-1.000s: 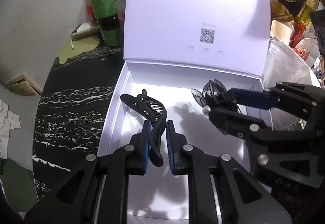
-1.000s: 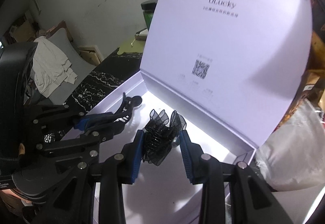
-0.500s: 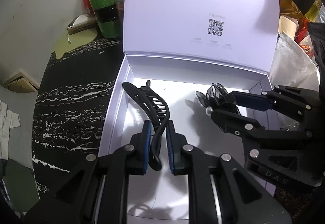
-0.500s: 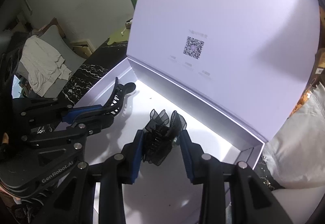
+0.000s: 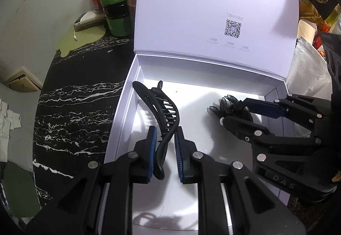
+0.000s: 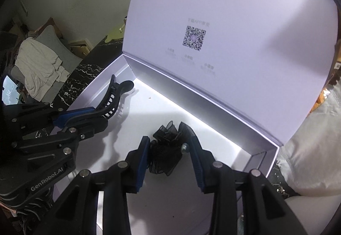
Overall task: Organize objects
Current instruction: 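Open both grippers to drop the black claw clips into the box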
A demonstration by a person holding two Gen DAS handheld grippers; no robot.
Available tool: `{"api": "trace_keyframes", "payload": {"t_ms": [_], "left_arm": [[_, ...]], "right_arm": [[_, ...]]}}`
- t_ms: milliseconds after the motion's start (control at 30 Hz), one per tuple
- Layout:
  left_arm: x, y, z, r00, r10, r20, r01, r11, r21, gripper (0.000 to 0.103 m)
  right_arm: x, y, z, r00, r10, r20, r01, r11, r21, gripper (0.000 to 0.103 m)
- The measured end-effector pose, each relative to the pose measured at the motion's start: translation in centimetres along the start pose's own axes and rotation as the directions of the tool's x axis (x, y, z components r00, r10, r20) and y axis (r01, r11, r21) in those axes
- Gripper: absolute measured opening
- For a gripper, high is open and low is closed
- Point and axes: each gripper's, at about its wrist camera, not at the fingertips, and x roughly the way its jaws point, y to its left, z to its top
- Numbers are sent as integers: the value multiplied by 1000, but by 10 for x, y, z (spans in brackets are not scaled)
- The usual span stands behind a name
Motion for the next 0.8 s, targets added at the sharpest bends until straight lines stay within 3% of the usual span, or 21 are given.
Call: {"api": "trace_keyframes", "payload": {"t_ms": [133, 300, 600, 800], "left_arm": [[-1, 2, 0, 1000, 27, 7, -27, 1000, -5, 18], [-5, 11, 0, 1000, 11, 14, -11, 999, -54, 23], [-26, 20, 1, 995, 84, 53, -80, 994, -75, 33], [-59, 27, -2, 981, 122, 152, -106, 989, -106, 38]], "right_arm": [[2, 1, 0, 1000, -12, -6, 12, 1000, -7, 48], [3, 5, -1, 999, -37, -5, 37, 999, -13, 53], [-19, 14, 1, 998, -41, 57, 42, 999, -17, 67], [-43, 25, 3, 991, -52, 123, 56, 998, -29, 72]]}}
